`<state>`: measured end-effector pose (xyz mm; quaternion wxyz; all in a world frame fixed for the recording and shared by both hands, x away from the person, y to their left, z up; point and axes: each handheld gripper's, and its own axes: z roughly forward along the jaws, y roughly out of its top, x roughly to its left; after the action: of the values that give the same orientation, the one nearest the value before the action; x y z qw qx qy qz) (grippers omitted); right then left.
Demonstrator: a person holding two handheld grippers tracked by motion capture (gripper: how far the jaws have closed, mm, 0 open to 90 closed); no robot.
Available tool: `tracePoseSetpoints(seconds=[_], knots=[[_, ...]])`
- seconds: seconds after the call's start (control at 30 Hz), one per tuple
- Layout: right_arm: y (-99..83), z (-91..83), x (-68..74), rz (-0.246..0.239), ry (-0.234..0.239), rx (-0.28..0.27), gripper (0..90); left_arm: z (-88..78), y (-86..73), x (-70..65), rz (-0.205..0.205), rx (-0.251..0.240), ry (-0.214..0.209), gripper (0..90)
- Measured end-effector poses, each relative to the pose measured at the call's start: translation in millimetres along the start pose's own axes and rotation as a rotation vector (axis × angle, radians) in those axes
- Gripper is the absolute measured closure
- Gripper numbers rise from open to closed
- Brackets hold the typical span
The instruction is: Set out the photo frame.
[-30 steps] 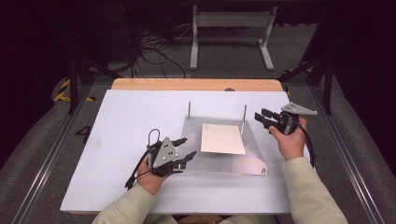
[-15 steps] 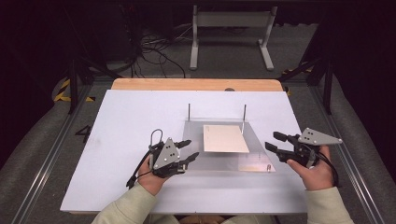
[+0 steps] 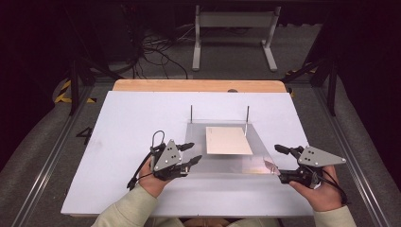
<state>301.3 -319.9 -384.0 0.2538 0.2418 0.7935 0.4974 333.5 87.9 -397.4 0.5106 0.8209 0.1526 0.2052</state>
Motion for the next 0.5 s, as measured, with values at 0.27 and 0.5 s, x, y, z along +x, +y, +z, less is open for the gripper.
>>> tracePoseSetpoints(seconds=[0.27, 0.5], knots=[[12.6, 11.8, 15.9, -0.094, 0.055, -0.061, 31.9, -0.3, 0.5, -1.9, 0.001, -0.005, 0.001, 50.9], [9.0, 16.1, 16.4, -0.086, 0.079, -0.076, 51.7, -0.4, 1.5, -2.5, 0.009, -0.007, 0.003, 53.0]])
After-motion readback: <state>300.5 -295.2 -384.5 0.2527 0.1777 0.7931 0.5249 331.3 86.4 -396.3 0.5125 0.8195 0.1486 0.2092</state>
